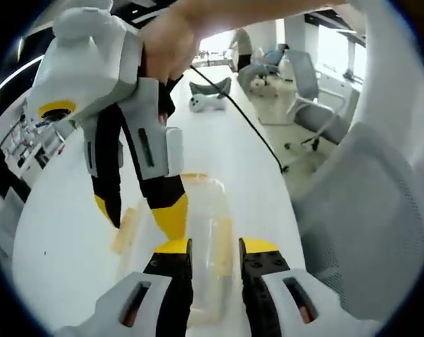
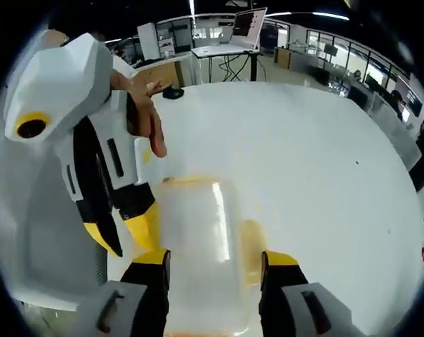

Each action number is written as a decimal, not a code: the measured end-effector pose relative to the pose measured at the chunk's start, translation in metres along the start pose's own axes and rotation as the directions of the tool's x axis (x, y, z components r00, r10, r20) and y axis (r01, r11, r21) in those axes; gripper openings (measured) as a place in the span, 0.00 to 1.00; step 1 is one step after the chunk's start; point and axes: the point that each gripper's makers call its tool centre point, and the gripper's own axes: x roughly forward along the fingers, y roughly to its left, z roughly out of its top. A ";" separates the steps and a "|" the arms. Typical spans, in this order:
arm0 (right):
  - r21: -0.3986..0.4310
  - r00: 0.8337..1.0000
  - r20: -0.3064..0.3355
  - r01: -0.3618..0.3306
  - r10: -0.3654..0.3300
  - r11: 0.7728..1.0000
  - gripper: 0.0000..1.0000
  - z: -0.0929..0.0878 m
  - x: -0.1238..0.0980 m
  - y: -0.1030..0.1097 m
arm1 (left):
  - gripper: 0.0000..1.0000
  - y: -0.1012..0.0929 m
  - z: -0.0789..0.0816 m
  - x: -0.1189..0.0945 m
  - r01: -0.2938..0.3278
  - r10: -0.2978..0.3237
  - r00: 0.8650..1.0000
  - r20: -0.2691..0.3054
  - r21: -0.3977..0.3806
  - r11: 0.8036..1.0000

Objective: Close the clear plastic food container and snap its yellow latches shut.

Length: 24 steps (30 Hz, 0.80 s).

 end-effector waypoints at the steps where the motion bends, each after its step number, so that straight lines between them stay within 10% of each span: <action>1: 0.007 1.000 0.002 -0.007 0.007 1.000 0.50 0.001 0.000 0.000 | 0.23 0.000 0.000 0.000 0.000 0.000 1.000 -0.001 0.000 1.000; 17: 0.056 0.993 -0.019 -0.116 0.117 0.992 0.52 -0.004 0.004 0.002 | 0.28 -0.004 -0.001 0.006 -0.011 0.012 1.000 -0.015 0.072 0.997; 24: 0.109 0.980 -0.025 -0.195 0.198 0.975 0.50 -0.006 0.007 0.002 | 0.25 -0.003 -0.002 0.009 -0.057 0.065 0.997 -0.031 0.226 0.972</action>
